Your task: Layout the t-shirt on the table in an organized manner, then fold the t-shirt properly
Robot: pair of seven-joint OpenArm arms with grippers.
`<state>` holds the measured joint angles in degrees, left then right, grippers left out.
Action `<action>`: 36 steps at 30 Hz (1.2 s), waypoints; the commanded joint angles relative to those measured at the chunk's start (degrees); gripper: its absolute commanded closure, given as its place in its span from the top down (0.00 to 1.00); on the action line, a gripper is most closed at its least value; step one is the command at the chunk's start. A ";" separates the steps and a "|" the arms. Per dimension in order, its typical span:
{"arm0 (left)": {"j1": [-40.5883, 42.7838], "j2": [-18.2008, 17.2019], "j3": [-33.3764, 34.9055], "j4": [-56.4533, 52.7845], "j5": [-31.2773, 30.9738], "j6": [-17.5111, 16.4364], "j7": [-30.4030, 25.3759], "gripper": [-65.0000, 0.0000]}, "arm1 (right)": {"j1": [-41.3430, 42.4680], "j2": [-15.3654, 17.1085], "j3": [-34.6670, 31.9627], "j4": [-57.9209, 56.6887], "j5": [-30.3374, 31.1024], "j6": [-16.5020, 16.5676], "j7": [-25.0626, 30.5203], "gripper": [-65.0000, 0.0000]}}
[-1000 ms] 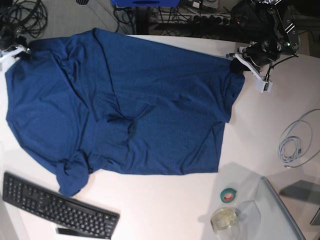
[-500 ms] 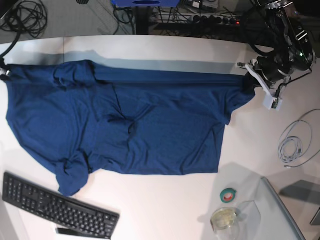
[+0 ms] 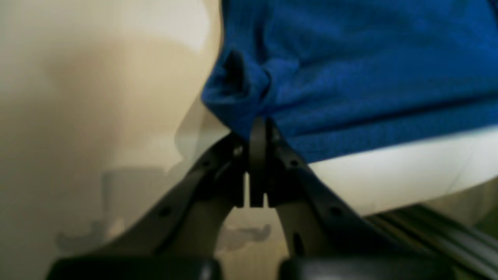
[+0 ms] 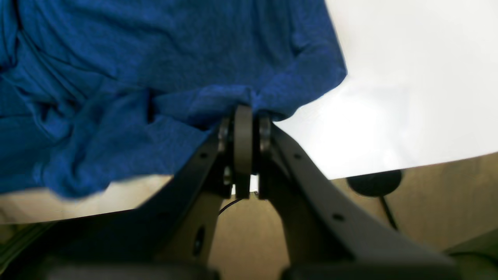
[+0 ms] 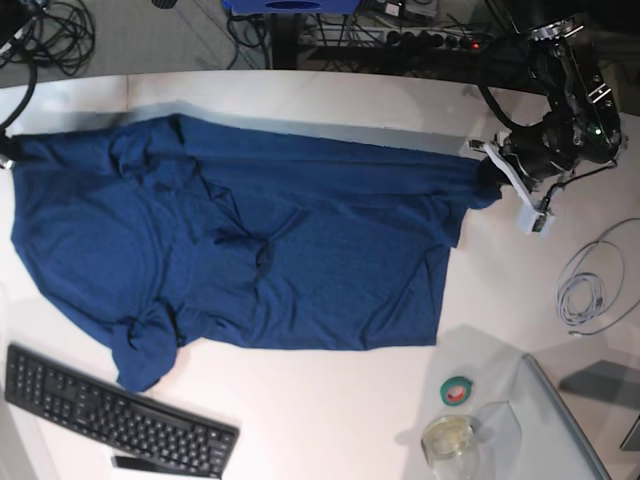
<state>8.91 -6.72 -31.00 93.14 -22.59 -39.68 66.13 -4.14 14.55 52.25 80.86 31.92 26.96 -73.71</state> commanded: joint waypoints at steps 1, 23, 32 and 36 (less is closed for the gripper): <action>-1.39 -1.15 1.25 0.97 -1.37 -0.32 -1.12 0.00 | 1.55 2.29 0.19 0.41 0.56 -0.28 0.97 0.01; -38.84 -1.15 22.96 -33.32 -1.37 8.96 -16.94 0.00 | 38.47 18.20 -33.66 -46.18 0.56 -5.47 31.21 0.01; -60.38 0.08 23.14 -48.18 -1.81 11.33 -27.14 0.00 | 56.23 23.65 -37.88 -45.12 0.56 -5.20 33.23 0.01; -71.10 1.93 18.92 -48.09 -1.81 11.33 -26.96 0.00 | 61.42 26.11 -37.88 -36.33 0.91 -5.11 32.53 0.01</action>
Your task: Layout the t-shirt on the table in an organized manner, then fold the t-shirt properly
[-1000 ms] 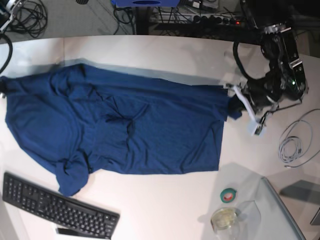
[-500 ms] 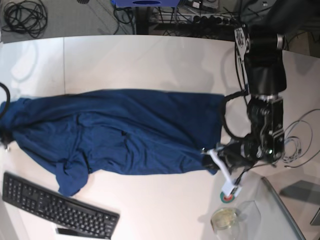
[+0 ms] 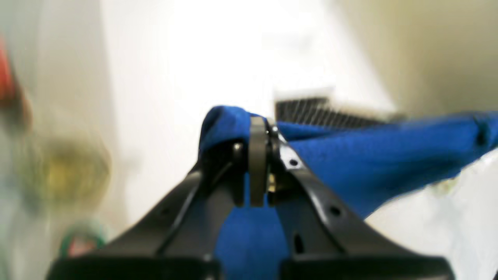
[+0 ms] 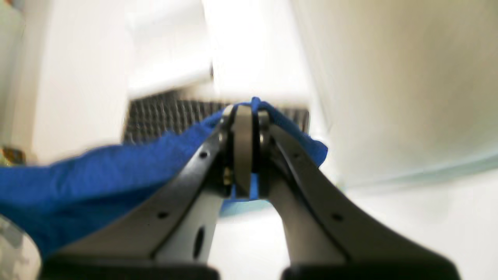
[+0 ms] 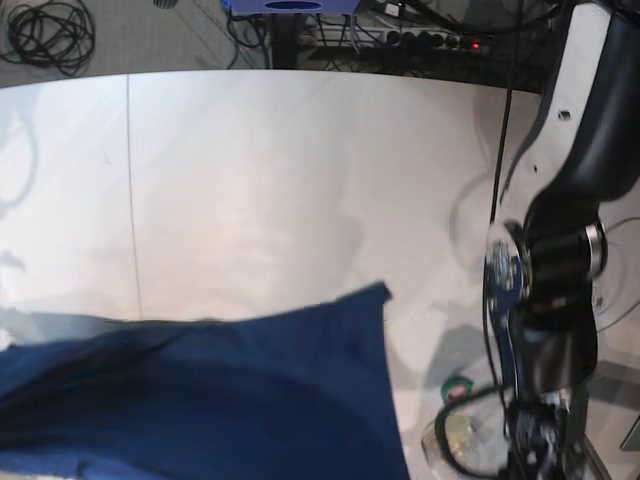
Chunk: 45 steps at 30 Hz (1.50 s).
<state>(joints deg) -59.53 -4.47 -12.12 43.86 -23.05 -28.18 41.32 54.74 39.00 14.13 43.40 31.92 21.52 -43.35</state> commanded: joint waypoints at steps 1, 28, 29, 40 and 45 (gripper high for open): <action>-4.96 -0.06 -1.37 2.08 -1.35 -0.34 -2.07 0.00 | 3.41 2.18 0.33 4.21 1.00 0.33 1.11 0.01; 57.29 1.09 -6.21 45.68 -1.00 -0.43 16.22 0.00 | -53.82 -19.71 25.47 23.90 0.65 0.33 -2.05 0.01; 58.78 1.09 -6.21 46.03 -1.00 -0.43 16.22 0.00 | -54.35 -19.71 25.47 22.67 0.65 0.42 -1.44 0.01; 68.63 -3.13 -6.39 48.06 -1.08 -0.52 15.08 0.00 | -60.50 -17.95 26.00 20.30 0.74 0.42 1.29 0.00; 70.91 -3.84 -7.88 48.14 -1.26 -0.52 11.91 0.00 | -60.76 -16.37 26.00 19.94 0.74 0.42 0.76 0.00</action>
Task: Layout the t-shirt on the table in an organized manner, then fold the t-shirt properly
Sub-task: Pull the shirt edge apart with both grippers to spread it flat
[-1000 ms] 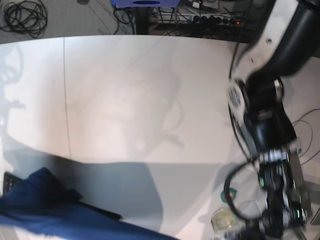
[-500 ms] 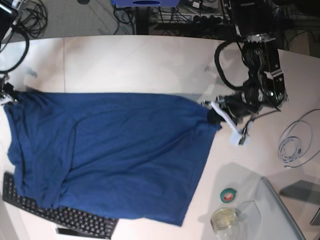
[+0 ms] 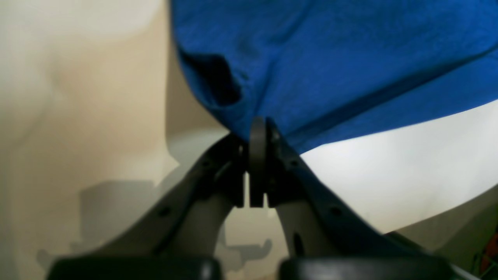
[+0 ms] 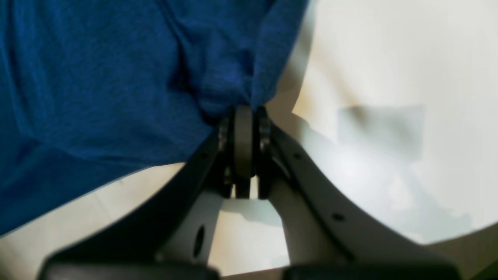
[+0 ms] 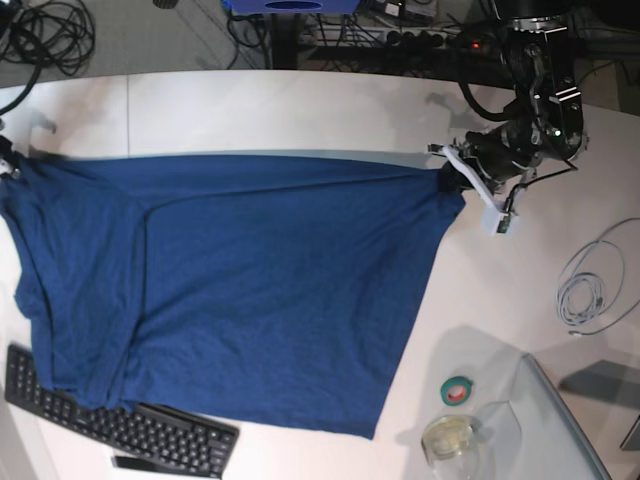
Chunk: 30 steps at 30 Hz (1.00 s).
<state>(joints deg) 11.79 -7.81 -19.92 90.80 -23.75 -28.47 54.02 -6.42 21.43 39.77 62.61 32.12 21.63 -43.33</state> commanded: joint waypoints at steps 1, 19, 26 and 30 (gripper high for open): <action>0.21 -0.49 -0.43 1.20 -0.56 -0.23 -0.79 0.00 | 0.39 1.21 0.28 0.73 0.45 0.31 0.74 0.00; 10.14 -0.05 -4.47 5.68 -0.30 -0.15 -1.23 0.00 | -2.95 0.77 0.28 1.17 0.45 0.31 -1.37 0.00; 10.14 -0.05 -4.39 5.68 -0.30 -0.06 -1.14 0.00 | -4.18 0.59 0.45 1.17 0.72 0.31 -1.37 0.00; 10.58 -0.05 -4.39 5.68 -0.30 -0.06 -1.14 0.00 | -5.67 0.50 0.45 2.58 0.89 0.31 -1.20 0.00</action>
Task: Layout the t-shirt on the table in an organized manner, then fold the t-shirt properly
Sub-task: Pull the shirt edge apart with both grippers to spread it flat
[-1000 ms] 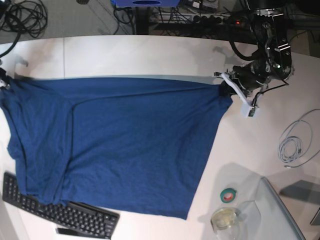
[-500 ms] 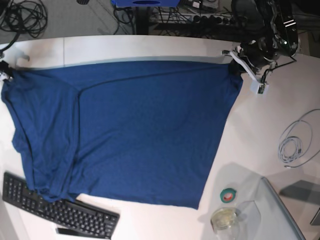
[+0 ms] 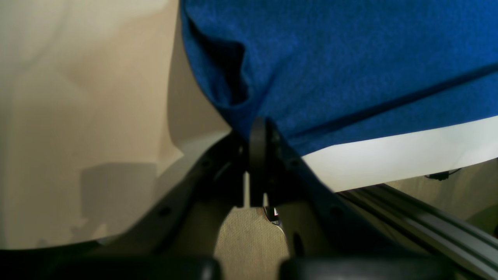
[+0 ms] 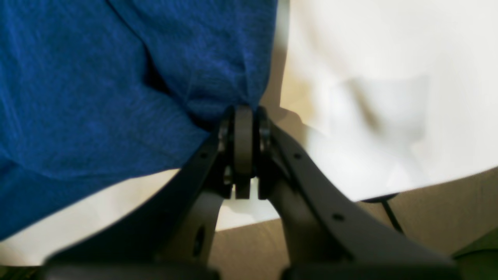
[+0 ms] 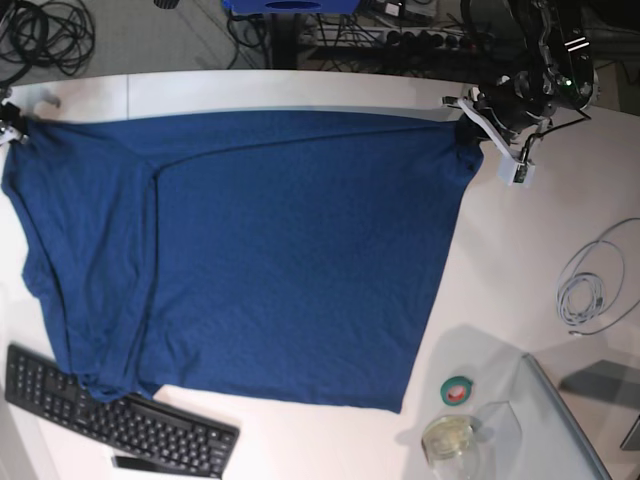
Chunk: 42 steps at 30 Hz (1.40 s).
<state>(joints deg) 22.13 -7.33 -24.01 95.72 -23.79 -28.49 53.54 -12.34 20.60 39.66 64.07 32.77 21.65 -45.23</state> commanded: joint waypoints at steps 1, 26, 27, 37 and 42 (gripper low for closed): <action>0.51 -0.54 -0.39 0.76 -0.25 -0.04 -0.66 0.00 | 0.16 1.07 0.56 1.29 0.24 0.28 0.71 0.00; 0.86 -0.62 -0.47 -4.69 -0.16 0.05 -0.75 0.00 | -2.04 -0.25 0.47 1.29 -0.03 0.28 0.71 0.00; 0.86 -0.62 -0.47 -4.69 -0.16 0.05 -0.75 0.00 | -2.12 -0.25 0.47 1.29 -0.03 0.28 0.71 0.00; 2.09 -0.45 -4.25 -4.60 -0.25 0.05 -0.84 0.00 | -2.30 -0.25 0.47 1.29 -0.12 0.28 0.71 0.00; 2.09 -0.18 -7.51 -4.69 -0.16 0.05 -0.84 0.00 | -2.91 -0.25 0.47 1.29 -0.03 0.28 0.71 0.00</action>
<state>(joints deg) 24.08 -6.98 -31.20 90.24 -23.94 -28.49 53.34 -15.16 19.03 39.86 64.51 33.04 21.89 -44.99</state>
